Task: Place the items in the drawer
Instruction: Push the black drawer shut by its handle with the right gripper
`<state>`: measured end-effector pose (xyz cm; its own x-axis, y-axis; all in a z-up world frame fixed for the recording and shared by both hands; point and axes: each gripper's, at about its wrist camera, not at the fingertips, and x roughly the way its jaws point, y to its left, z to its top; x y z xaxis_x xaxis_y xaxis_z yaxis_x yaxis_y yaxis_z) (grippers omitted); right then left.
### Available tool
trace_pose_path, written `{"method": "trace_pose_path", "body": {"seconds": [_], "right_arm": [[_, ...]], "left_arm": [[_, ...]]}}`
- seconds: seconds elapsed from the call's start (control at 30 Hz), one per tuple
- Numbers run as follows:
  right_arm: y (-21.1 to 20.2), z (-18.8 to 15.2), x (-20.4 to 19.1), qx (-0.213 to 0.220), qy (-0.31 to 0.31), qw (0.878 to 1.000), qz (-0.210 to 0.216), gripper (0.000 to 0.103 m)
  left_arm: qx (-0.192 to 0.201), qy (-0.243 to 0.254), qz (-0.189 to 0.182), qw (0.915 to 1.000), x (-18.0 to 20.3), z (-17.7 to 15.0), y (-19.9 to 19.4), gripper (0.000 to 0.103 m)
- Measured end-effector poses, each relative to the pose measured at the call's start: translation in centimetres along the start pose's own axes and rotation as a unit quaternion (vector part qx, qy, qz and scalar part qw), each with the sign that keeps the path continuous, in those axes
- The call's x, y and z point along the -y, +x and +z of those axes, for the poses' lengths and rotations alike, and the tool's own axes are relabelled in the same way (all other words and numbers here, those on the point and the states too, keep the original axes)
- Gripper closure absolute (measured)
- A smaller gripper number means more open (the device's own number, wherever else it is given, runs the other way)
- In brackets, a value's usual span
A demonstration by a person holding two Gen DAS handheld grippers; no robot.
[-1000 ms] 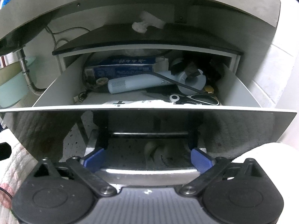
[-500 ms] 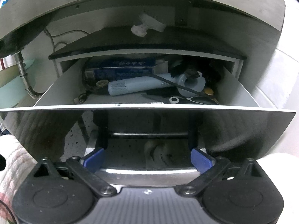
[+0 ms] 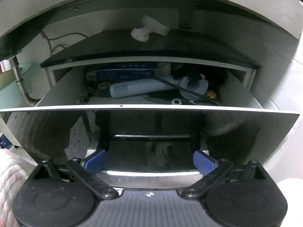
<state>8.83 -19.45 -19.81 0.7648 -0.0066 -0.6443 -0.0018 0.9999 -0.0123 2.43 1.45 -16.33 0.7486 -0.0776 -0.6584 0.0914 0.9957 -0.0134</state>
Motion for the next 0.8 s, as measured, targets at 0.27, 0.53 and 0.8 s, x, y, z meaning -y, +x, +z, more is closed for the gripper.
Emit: {"method": "trace_pose_path", "body": {"seconds": [0.27,0.53,0.8], "right_arm": [[1.3,1.0,-0.1,0.001,0.0,1.0,-0.001,0.004],[1.6,1.3,-0.2,-0.002,0.001,1.0,-0.001,0.004],[0.0,0.0,-0.2,-0.009,0.0,1.0,-0.001,0.004]], "left_arm": [[-0.008,-0.002,0.001,1.0,0.1,0.1,0.2,0.001],[-0.02,-0.022,-0.006,0.9995,-1.2,0.4,1.0,0.001],[-0.021,-0.013,-0.004,0.9997,-0.9,0.3,0.9,0.001]]}}
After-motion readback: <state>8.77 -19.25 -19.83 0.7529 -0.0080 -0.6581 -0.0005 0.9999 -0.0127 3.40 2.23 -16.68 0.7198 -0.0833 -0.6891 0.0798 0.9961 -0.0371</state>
